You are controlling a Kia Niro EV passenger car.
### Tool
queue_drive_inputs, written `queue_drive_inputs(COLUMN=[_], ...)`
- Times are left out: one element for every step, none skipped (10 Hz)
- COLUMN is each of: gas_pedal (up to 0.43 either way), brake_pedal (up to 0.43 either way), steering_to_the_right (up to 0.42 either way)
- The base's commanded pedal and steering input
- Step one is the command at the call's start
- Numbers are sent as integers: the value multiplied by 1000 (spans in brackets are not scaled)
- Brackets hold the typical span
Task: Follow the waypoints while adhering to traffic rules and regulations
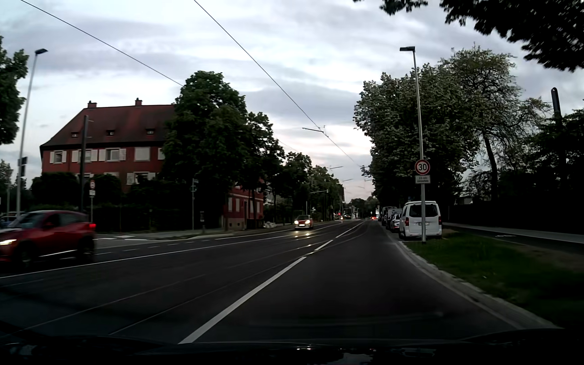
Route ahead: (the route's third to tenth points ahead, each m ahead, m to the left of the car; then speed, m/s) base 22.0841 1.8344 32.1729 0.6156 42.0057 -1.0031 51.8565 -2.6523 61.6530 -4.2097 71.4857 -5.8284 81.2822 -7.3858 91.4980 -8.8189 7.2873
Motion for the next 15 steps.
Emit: queue_drive_inputs(gas_pedal=[240,240,240,240,240,240,240,240,240,240,240,240,240,240,240], brake_pedal=[0,0,0,0,0,0,0,0,0,0,0,0,0,0,0], steering_to_the_right=[57,57,57,56,55,55,55,55,55,53,50,48,45,39,33])
